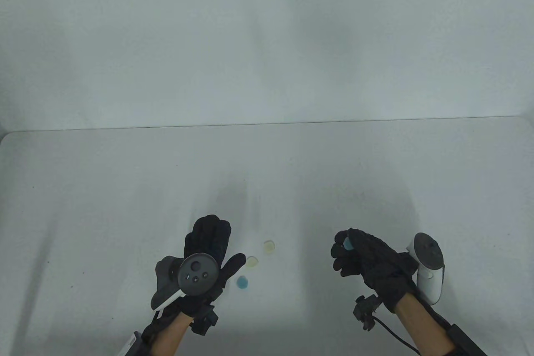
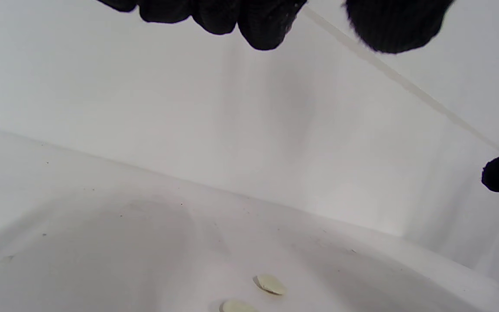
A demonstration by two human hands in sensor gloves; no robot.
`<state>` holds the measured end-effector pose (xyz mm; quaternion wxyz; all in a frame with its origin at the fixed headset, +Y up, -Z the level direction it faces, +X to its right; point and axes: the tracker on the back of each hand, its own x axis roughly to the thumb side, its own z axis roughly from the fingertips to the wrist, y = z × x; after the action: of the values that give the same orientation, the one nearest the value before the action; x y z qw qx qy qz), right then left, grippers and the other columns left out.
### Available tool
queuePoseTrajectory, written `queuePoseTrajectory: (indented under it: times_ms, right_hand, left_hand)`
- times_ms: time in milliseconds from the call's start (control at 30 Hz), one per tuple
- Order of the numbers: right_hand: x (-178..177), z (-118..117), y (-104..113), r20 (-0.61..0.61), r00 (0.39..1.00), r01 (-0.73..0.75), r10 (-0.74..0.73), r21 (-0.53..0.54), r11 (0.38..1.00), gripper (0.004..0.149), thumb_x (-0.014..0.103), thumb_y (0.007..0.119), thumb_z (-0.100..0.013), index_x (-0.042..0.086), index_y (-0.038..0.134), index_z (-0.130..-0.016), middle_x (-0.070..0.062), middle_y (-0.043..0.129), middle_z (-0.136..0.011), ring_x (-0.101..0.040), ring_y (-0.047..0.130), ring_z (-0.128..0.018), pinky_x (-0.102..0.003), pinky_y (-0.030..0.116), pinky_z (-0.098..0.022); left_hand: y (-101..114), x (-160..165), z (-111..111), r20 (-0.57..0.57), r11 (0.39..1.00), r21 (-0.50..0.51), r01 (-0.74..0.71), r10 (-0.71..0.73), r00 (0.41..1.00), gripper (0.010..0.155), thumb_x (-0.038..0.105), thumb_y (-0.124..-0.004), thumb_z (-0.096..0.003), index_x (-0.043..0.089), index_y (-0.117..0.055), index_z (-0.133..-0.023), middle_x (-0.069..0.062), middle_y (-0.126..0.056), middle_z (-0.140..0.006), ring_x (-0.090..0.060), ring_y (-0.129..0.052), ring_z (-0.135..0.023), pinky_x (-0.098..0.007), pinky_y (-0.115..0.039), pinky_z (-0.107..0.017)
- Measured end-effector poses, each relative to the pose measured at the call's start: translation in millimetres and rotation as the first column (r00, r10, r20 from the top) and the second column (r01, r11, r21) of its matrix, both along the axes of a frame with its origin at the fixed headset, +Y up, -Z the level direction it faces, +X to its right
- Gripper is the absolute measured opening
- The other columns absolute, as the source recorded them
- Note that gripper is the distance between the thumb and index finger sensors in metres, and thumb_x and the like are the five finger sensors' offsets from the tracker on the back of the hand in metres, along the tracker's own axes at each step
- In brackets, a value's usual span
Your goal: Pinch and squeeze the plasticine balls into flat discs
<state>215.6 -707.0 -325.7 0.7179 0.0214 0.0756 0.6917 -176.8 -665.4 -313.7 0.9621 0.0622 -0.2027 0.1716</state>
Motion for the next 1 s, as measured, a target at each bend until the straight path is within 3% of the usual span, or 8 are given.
queuePoseTrajectory:
  times_ms: [167,300,367,433,567,700,867,1000]
  right_hand:
    - [0.4,0.5,4.2,0.013,0.999,-0.041,0.04,0.021,0.999,0.045,0.036,0.072,-0.058,0.0,0.085,-0.083,-0.009,0.104,-0.057,-0.017,0.109,-0.038,-0.021,0.099,-0.024]
    - [0.7,0.7,2.8,0.019,0.999,-0.037,0.036,0.017,0.999,0.046,0.037,0.07,-0.059,0.002,0.083,-0.085,-0.009,0.102,-0.062,-0.019,0.109,-0.044,-0.023,0.098,-0.028]
    - [1.0,0.3,0.0,-0.023,1.0,0.02,-0.02,0.005,1.0,0.055,0.045,0.065,-0.06,0.001,0.078,-0.091,-0.014,0.098,-0.072,-0.025,0.106,-0.052,-0.026,0.097,-0.034]
    - [0.0,-0.9,-2.5,-0.081,0.994,0.072,-0.072,-0.006,0.997,0.074,0.057,0.06,-0.059,-0.005,0.068,-0.1,-0.023,0.089,-0.085,-0.035,0.1,-0.064,-0.032,0.094,-0.042]
    - [-1.8,-1.0,-3.6,-0.102,0.992,0.071,-0.072,-0.01,0.997,0.08,0.061,0.061,-0.058,-0.005,0.064,-0.103,-0.024,0.086,-0.089,-0.037,0.098,-0.068,-0.034,0.093,-0.044]
    - [-2.2,-1.8,-2.3,-0.103,0.994,0.043,-0.044,-0.01,0.999,0.071,0.053,0.068,-0.058,-0.003,0.068,-0.1,-0.021,0.09,-0.085,-0.033,0.1,-0.065,-0.031,0.094,-0.042]
    - [-0.6,-1.2,2.3,-0.048,0.999,-0.004,0.005,0.013,1.0,0.047,0.036,0.077,-0.056,0.004,0.079,-0.09,-0.009,0.099,-0.071,-0.021,0.107,-0.053,-0.023,0.098,-0.036]
    - [0.9,-1.0,5.2,-0.009,0.998,-0.056,0.056,0.027,0.998,0.044,0.034,0.078,-0.056,0.004,0.082,-0.087,-0.007,0.102,-0.064,-0.018,0.108,-0.047,-0.02,0.099,-0.031]
  left_hand:
    - [-0.3,0.4,0.1,0.002,1.0,-0.001,0.001,-0.001,1.0,0.08,0.05,-0.065,-0.0542,0.001,-0.044,-0.114,-0.031,-0.033,-0.116,-0.058,-0.035,-0.106,-0.066,-0.039,-0.072]
    - [0.2,0.1,0.3,0.002,1.0,0.002,-0.001,0.001,1.0,0.08,0.05,-0.065,-0.0542,0.001,-0.044,-0.114,-0.031,-0.033,-0.116,-0.058,-0.035,-0.106,-0.066,-0.039,-0.072]
    - [0.7,-0.4,0.4,0.001,1.0,0.005,-0.006,0.006,1.0,0.08,0.05,-0.065,-0.0542,0.001,-0.044,-0.114,-0.031,-0.033,-0.116,-0.058,-0.035,-0.106,-0.066,-0.039,-0.072]
    - [0.3,-0.3,0.3,0.002,1.0,0.004,-0.007,0.007,1.0,0.08,0.05,-0.065,-0.0542,0.001,-0.044,-0.114,-0.031,-0.033,-0.116,-0.058,-0.035,-0.106,-0.066,-0.039,-0.072]
    - [0.2,0.3,0.4,0.006,1.0,0.002,-0.005,0.005,1.0,0.08,0.05,-0.065,-0.0542,0.001,-0.044,-0.114,-0.031,-0.033,-0.116,-0.058,-0.035,-0.106,-0.066,-0.039,-0.072]
    - [0.5,-0.1,0.4,0.005,1.0,0.003,-0.007,0.007,1.0,0.08,0.05,-0.065,-0.0543,0.001,-0.044,-0.114,-0.031,-0.033,-0.116,-0.058,-0.035,-0.106,-0.066,-0.039,-0.072]
    - [0.1,0.3,0.4,0.008,1.0,0.002,-0.006,0.006,1.0,0.08,0.05,-0.065,-0.0542,0.001,-0.044,-0.114,-0.031,-0.033,-0.116,-0.058,-0.035,-0.106,-0.066,-0.04,-0.072]
    - [0.2,0.3,0.5,0.007,1.0,0.002,-0.007,0.007,1.0,0.08,0.05,-0.065,-0.0542,0.001,-0.043,-0.114,-0.031,-0.033,-0.116,-0.058,-0.035,-0.106,-0.066,-0.04,-0.072]
